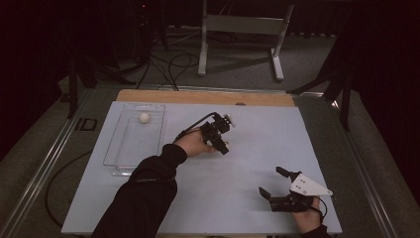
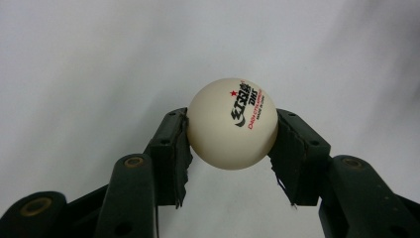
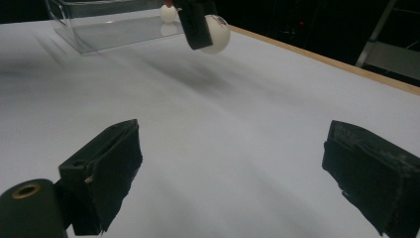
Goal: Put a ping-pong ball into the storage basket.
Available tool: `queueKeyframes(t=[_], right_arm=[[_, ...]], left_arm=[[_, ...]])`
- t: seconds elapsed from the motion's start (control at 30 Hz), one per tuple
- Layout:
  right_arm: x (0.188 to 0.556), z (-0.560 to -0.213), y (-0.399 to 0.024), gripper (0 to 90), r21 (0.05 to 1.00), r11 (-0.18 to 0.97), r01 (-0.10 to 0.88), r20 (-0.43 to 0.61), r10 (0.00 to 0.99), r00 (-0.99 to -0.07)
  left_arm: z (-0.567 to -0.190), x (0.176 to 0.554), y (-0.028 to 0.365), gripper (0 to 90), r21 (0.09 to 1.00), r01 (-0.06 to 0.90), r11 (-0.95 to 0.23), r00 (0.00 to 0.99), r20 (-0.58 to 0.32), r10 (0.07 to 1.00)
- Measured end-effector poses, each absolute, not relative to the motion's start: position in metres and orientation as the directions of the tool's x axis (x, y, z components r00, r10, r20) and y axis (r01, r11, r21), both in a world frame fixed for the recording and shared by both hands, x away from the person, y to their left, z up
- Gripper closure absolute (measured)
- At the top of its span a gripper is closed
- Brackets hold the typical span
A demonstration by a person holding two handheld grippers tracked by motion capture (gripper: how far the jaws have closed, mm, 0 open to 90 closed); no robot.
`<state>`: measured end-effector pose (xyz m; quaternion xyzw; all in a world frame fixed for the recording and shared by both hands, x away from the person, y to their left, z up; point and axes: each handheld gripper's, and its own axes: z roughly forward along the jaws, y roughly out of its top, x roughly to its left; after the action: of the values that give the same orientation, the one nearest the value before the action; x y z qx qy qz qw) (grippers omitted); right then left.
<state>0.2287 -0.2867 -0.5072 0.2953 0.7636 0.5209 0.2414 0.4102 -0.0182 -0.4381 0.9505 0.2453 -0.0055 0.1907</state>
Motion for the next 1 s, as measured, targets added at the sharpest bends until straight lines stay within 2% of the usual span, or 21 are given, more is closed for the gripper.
queueKeyframes(t=[1.0], right_arm=[[0.228, -0.507, -0.287, 8.4, 0.937, 0.287, 0.202, -0.064, 0.705, -0.706]], left_arm=[[-0.409, 0.400, 0.013, 52.4, 0.369, 0.447, -0.815, 0.890, -0.092, 0.447]])
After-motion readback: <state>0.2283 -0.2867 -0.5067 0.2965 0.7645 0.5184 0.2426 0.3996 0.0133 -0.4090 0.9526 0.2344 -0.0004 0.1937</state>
